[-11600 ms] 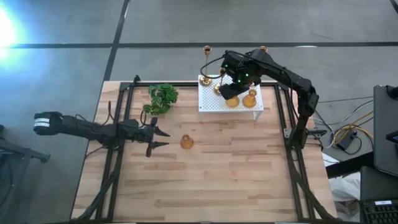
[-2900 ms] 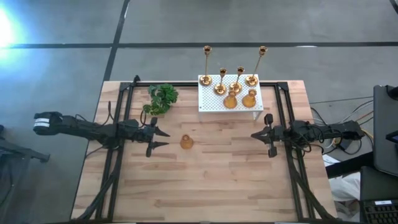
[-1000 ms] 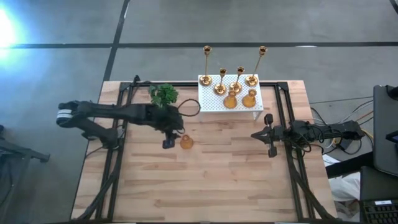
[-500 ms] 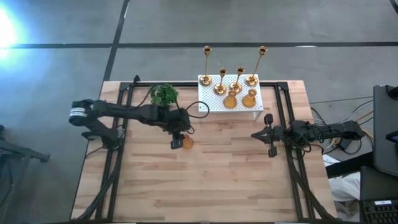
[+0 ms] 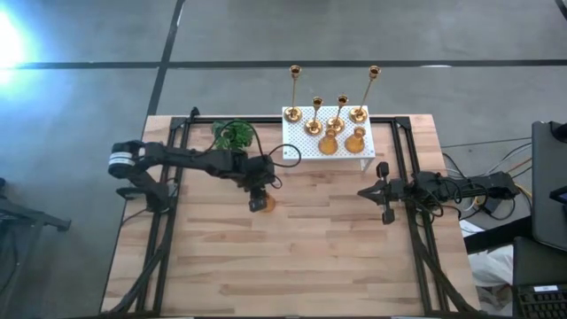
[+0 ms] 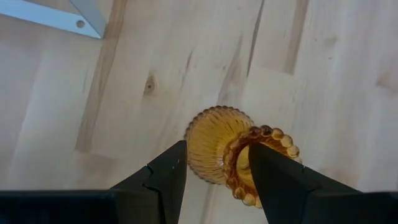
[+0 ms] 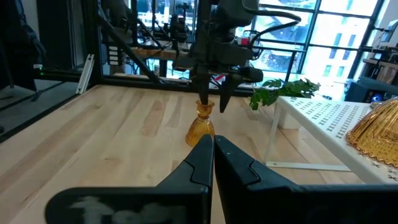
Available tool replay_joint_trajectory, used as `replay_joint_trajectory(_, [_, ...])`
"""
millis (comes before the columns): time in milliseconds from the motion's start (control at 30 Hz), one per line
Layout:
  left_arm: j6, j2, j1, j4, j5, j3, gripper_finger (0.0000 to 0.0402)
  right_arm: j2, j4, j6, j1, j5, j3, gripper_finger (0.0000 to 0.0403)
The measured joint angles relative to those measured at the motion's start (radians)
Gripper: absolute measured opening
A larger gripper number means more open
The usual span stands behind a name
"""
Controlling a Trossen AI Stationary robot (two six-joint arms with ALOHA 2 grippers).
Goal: Pick & Place candle stick holders
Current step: Put the orange glass candle holder on the shelf
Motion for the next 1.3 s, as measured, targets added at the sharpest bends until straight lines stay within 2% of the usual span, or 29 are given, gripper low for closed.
replay_joint_trajectory(100, [-0.001, 0.005, 0.005, 0.005, 0.017, 0.000, 0.0170, 0.000, 0.000, 0.000, 0.000, 0.000, 0.000, 0.0008])
replay_joint_trajectory(200, [-0.014, 0.005, 0.006, 0.011, 0.026, 0.000, 0.0147, 0.000, 0.000, 0.000, 0.000, 0.000, 0.000, 0.0008])
replay_joint_trajectory(467, [-0.018, 0.004, 0.010, 0.018, 0.041, -0.001, 0.0038, 0.000, 0.000, 0.000, 0.000, 0.000, 0.000, 0.0008])
replay_joint_trajectory(767, [-0.015, 0.005, 0.012, 0.028, 0.034, -0.001, 0.0037, 0.000, 0.000, 0.000, 0.000, 0.000, 0.000, 0.0008])
replay_joint_trajectory(1100, [-0.036, -0.021, 0.022, -0.002, 0.102, -0.003, 0.0035, 0.000, 0.000, 0.000, 0.000, 0.000, 0.000, 0.0008])
replay_joint_trajectory(1300, [-0.045, -0.032, 0.043, -0.063, 0.122, 0.080, 0.0033, 0.000, 0.000, 0.000, 0.000, 0.000, 0.000, 0.0008])
